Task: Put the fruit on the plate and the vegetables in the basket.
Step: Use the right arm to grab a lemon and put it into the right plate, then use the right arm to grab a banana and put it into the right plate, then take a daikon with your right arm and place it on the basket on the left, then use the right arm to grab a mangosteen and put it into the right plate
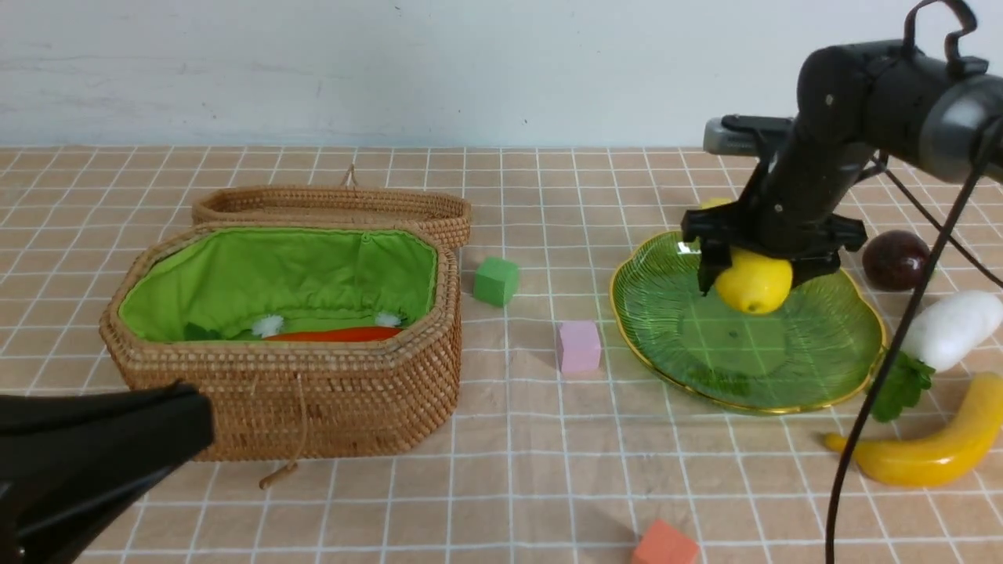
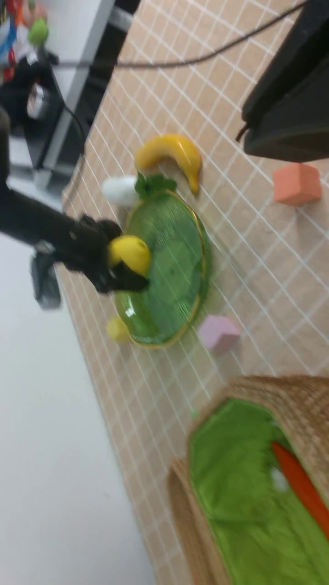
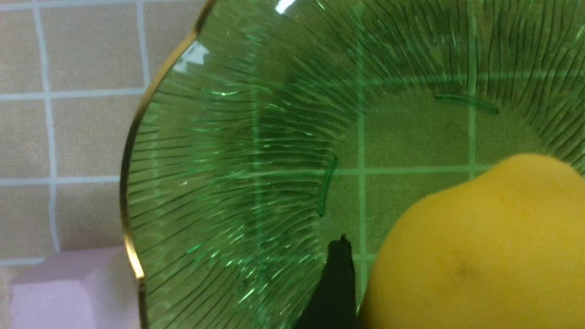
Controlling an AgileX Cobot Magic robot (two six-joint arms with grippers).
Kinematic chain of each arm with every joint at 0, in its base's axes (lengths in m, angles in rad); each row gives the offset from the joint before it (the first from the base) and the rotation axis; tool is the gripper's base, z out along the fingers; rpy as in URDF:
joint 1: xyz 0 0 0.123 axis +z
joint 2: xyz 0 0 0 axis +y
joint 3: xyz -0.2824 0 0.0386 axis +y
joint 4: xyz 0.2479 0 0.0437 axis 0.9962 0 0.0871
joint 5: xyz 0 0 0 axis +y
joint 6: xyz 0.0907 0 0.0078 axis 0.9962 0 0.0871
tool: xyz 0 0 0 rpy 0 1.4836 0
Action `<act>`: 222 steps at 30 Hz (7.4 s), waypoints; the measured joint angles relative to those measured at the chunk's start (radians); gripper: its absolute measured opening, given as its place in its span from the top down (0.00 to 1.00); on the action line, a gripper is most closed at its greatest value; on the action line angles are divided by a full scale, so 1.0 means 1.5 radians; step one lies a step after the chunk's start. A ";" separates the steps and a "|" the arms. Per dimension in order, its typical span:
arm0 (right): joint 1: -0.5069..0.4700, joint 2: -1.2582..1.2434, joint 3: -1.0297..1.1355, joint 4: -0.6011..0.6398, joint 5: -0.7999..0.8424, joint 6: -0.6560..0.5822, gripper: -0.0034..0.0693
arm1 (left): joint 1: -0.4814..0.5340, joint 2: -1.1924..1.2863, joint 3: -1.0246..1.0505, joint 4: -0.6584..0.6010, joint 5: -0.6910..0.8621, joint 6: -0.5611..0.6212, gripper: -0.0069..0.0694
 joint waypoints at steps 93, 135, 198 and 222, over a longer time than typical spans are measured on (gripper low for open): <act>-0.300 0.007 0.140 0.132 -0.122 -0.042 0.15 | 0.000 0.003 0.000 -0.049 0.022 0.088 0.92; 0.354 0.017 -0.141 0.338 -0.233 -0.652 0.11 | 0.000 0.003 0.000 0.310 -0.170 -0.342 0.92; -0.247 0.096 -0.153 0.093 -0.018 -0.200 0.23 | 0.000 0.003 0.000 0.178 0.042 -0.161 0.92; -0.054 0.043 -0.153 0.187 0.036 -0.289 0.05 | 0.000 0.003 0.000 0.178 0.015 -0.139 0.92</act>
